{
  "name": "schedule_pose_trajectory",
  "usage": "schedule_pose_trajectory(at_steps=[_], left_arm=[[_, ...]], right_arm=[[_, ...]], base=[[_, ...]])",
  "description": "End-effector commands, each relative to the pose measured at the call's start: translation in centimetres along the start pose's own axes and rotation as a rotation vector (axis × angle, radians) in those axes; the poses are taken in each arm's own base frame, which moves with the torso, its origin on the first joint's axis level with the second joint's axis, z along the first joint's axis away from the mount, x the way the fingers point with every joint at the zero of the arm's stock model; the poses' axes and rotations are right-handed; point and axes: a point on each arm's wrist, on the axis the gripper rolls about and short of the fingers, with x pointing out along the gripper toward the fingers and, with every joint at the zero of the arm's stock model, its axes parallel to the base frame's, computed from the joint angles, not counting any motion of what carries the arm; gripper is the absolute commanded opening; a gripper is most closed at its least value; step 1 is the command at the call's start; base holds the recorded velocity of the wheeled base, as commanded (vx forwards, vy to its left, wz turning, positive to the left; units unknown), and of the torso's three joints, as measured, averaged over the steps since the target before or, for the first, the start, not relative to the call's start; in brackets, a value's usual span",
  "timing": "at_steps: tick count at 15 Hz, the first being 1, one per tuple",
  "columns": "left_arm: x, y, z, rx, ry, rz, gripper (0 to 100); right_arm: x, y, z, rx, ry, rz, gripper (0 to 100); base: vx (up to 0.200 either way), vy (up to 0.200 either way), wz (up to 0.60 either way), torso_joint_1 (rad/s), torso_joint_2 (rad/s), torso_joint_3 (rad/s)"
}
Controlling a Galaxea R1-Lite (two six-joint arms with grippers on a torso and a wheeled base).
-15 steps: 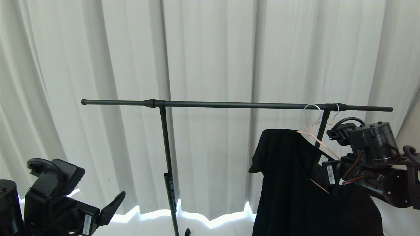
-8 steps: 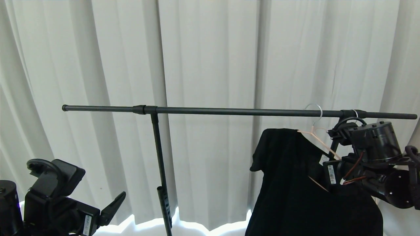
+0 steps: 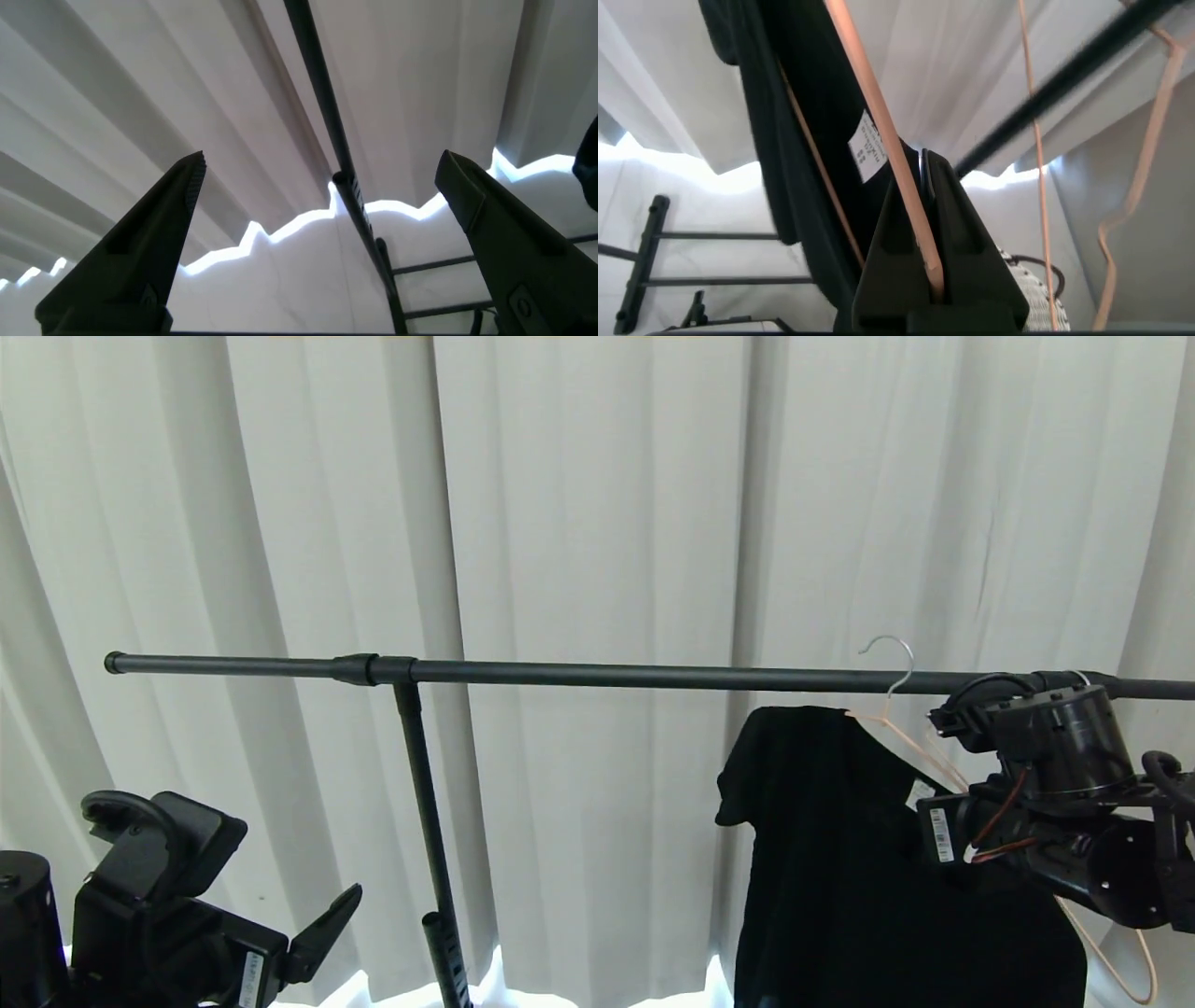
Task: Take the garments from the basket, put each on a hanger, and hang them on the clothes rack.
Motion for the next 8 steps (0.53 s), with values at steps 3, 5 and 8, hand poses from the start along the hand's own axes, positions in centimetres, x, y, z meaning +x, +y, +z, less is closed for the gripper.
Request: schedule_pose_trajectory(at_steps=[3, 5, 8], left_arm=[[0.0, -0.2, 0.0, 0.004, -0.002, -0.010, 100], [0.0, -0.2, 0.0, 0.004, -0.002, -0.010, 100], [-0.1, -0.1, 0.1, 0.004, -0.010, -0.008, 100]], right_arm=[[1.8, 0.9, -0.1, -0.016, 0.039, -0.012, 0], [2.8, 1.4, 0.2, -0.019, 0.045, -0.015, 0], [4.8, 2.4, 0.6, -0.027, 0.064, -0.025, 0]], base=[[0.000, 0.000, 0.00, 0.000, 0.00, 0.000], [0.000, 0.000, 0.00, 0.000, 0.00, 0.000], [0.000, 0.000, 0.00, 0.000, 0.00, 0.000]])
